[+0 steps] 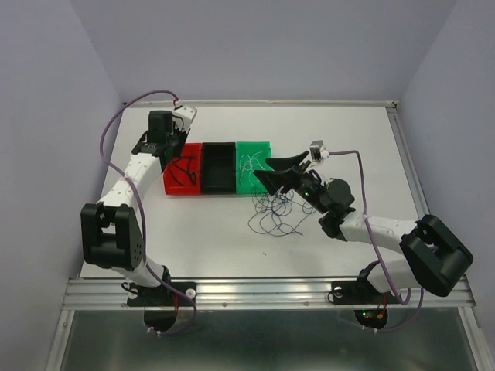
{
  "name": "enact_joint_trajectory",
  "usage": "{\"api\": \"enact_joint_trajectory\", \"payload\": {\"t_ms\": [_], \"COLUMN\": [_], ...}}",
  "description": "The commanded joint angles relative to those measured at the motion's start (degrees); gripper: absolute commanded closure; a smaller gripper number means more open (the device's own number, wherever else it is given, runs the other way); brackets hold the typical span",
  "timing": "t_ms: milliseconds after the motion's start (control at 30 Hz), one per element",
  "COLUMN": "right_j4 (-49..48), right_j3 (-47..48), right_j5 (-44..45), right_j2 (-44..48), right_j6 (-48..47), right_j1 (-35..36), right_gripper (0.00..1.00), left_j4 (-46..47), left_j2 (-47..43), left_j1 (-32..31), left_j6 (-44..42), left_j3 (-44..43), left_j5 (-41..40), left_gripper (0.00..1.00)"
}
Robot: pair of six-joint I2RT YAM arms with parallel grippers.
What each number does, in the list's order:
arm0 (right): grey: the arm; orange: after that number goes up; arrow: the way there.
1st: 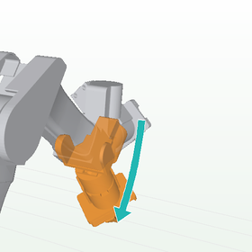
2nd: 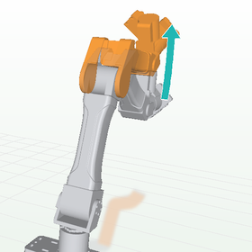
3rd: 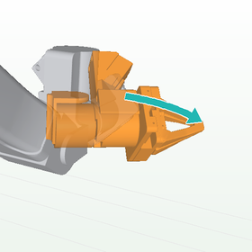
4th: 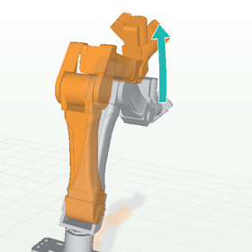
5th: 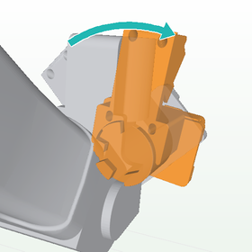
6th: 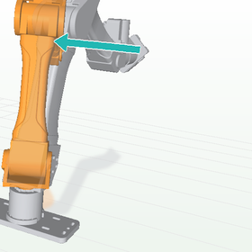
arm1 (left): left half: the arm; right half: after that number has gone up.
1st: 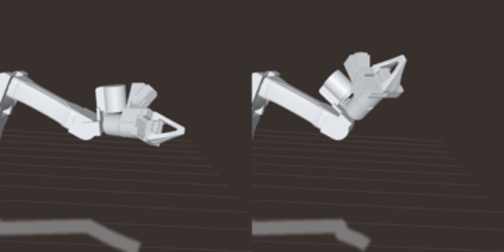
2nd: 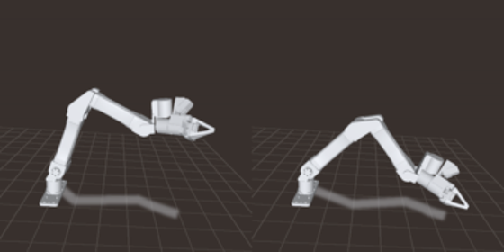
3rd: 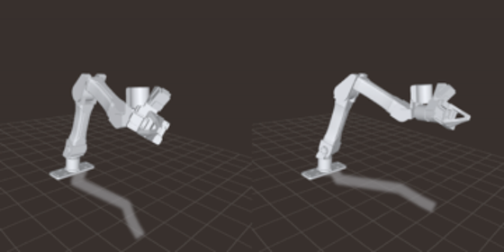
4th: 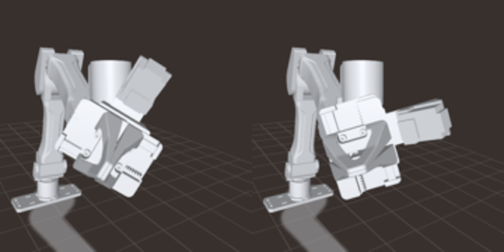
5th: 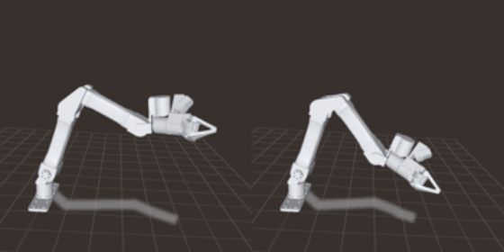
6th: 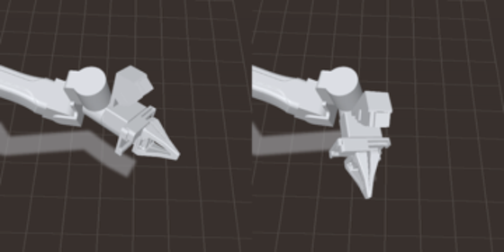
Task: Untangle the cables
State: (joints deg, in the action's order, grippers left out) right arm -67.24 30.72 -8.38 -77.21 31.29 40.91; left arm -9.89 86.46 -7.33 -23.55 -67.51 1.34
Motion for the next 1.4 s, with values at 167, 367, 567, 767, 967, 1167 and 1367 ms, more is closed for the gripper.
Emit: {"api": "enact_joint_trajectory", "payload": {"t_ms": [167,367,567,767,967,1167,1367], "right_j4": [-1.14,-0.7,2.45,29.4,64.28,80.13,89.64], "right_j3": [2.15,1.71,2.94,13.62,26.31,29.83,29.75], "right_j5": [0.03,0.82,2.92,16.54,17.71,26.62,33.85], "right_j2": [1.01,1.71,1.45,0.84,-4.08,-6.99,-6.46], "right_j6": [-0.44,-1.05,-1.05,-3.77,-10.09,-8.02,-3.17], "right_j1": [0.05,0.05,0.14,0.05,0.05,0.14,0.14], "right_gripper": [0.18,0.18,0.18,0.18,0.16,0.25,0.25], "left_j4": [0.57,3.38,5.23,6.2,4.8,4.35,3.56], "left_j2": [11.71,17.69,19.99,11.83,4.88,-2.42,-9.53], "left_j1": [1.71,1.97,2.06,2.15,2.06,1.53,-3.73], "left_j6": [-1.41,-1.41,-0.71,-0.27,-0.44,-0.8,-0.88], "left_j3": [-4.65,-4.83,-5.01,-4.04,-2.72,-0.52,2.11], "left_j5": [-0.04,0.77,0.33,0.15,2.43,7.0,8.41], "left_gripper": [0.68,1.0,1.0,0.85,0.6,0.54,0.48]}}
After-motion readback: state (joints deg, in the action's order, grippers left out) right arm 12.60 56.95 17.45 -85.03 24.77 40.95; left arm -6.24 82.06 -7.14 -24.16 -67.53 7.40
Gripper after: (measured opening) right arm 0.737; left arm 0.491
